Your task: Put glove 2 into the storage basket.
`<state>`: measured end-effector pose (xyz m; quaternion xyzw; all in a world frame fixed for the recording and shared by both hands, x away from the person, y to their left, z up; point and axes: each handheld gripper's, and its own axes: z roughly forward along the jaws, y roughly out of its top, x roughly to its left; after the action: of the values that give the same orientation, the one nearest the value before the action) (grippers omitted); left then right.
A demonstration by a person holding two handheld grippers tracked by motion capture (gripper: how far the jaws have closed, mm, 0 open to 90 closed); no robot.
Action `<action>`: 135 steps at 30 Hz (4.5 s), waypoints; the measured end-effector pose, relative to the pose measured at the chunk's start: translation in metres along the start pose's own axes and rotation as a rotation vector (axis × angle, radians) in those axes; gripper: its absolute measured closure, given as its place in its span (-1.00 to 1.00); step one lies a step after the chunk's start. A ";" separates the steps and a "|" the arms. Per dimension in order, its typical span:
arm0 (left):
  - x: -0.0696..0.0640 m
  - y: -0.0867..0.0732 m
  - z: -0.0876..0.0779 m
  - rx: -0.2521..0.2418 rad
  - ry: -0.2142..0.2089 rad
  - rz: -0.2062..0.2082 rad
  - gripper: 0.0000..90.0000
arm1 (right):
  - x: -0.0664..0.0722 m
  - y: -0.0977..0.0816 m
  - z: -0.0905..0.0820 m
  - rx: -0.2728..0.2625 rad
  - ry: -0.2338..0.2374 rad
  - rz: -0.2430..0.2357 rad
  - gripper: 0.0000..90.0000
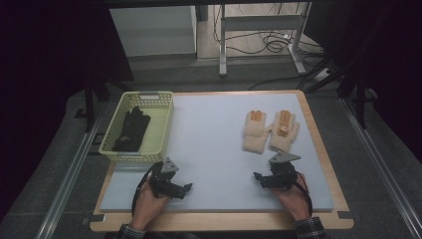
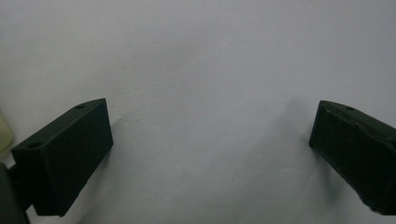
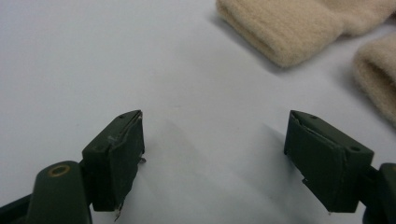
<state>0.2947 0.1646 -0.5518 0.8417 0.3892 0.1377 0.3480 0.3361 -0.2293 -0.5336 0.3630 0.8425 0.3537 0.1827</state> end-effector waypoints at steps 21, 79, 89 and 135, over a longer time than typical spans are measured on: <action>0.000 0.000 0.000 -0.003 0.001 0.002 -1.00 | -0.012 0.025 -0.004 -0.019 0.023 0.024 -0.38; 0.000 -0.001 -0.001 -0.006 0.001 0.006 -0.98 | -0.075 0.095 0.090 0.040 -0.039 0.081 0.09; 0.000 -0.001 -0.001 -0.005 0.001 0.004 -0.98 | -0.076 0.092 0.080 0.009 -0.008 0.114 0.32; 0.000 -0.001 -0.001 -0.005 0.004 0.010 -0.97 | 0.038 0.078 0.016 -0.065 0.214 -0.046 0.31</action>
<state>0.2938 0.1654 -0.5517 0.8423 0.3855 0.1422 0.3489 0.3572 -0.1555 -0.4892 0.2977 0.8534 0.4132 0.1113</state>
